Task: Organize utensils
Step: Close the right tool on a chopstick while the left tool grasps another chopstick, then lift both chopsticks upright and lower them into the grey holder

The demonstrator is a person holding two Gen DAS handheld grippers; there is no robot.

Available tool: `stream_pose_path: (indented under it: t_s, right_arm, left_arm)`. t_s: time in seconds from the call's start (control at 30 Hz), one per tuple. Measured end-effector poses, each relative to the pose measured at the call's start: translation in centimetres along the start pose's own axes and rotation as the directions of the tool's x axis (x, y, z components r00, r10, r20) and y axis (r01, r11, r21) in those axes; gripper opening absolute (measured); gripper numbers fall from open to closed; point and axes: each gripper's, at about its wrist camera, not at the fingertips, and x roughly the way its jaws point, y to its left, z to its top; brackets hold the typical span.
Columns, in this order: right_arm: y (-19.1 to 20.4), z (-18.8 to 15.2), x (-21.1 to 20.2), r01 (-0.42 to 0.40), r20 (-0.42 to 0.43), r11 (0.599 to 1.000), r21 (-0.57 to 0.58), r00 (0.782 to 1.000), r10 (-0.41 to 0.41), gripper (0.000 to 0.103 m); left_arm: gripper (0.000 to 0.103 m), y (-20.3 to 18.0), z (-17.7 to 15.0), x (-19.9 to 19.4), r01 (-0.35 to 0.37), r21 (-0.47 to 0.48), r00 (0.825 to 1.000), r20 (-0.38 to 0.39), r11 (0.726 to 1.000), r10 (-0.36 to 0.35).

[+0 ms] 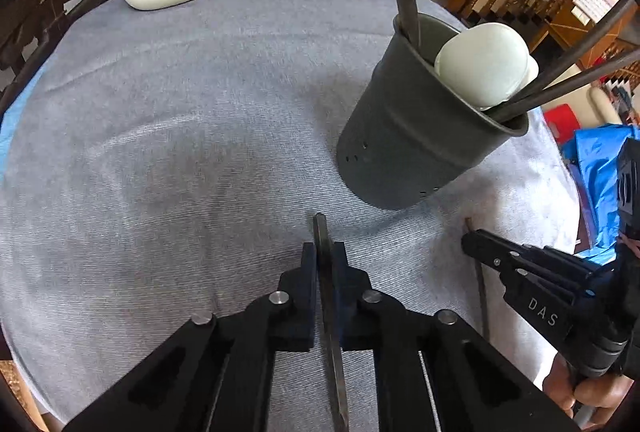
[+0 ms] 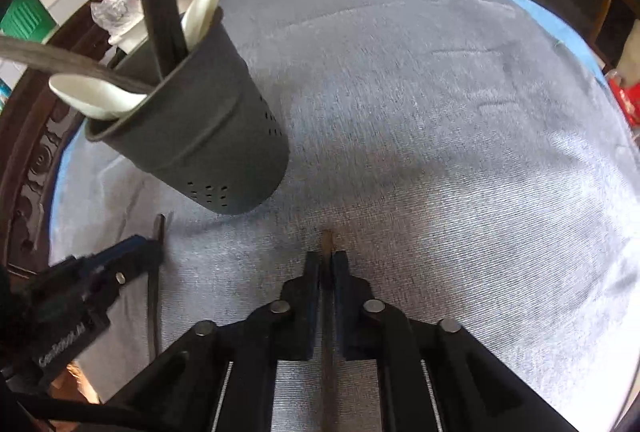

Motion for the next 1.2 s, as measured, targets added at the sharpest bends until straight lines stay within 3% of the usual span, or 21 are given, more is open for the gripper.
stream_pose_path:
  t_s: [0.1,0.23,0.5,0.8,0.9,1.07,1.2]
  right_arm:
    - [0.0,0.0,-0.3,-0.031,0.022,0.999,0.021,0.999,0.031,0.006]
    - [-0.5,-0.5,-2.2,-0.077,0.079,0.997,0.027,0.994,0.074,0.006]
    - [-0.8,-1.4,-8.3,-0.195,0.256,0.981,0.014,0.949,0.185,0.005]
    - [0.2,-2.8,-14.9,-0.241,0.415,0.97,-0.023,0.881,0.228,0.005]
    - [0.9,-3.2,-16.4,-0.236,0.466,0.971,-0.043,0.855,0.229,0.005]
    - [1.2,-3.6,-18.2,-0.247,0.534,0.967,-0.054,0.812,0.237,0.005]
    - [0.9,-3.8,-19.6,-0.271,0.58,0.962,-0.045,0.777,0.246,0.005]
  left_arm:
    - [0.006,-0.4,0.0,0.1,-0.002,0.006,1.0,0.02,1.0,0.002]
    - [0.006,0.7,-2.0,-3.0,0.015,-0.002,0.997,0.071,1.0,-0.015]
    - [0.006,0.3,-3.4,-10.0,0.018,0.011,0.977,0.21,1.0,-0.02]
    - [0.006,-2.1,-3.1,-16.0,0.008,0.035,0.923,0.384,0.999,-0.021]
    - [0.006,-2.7,-3.3,-18.1,-0.006,0.043,0.896,0.443,0.999,-0.013]
    - [0.005,-3.2,-3.9,-20.6,-0.032,0.052,0.854,0.519,0.998,0.0]
    - [0.005,-3.4,-3.9,-21.9,-0.026,0.053,0.834,0.552,0.998,-0.007]
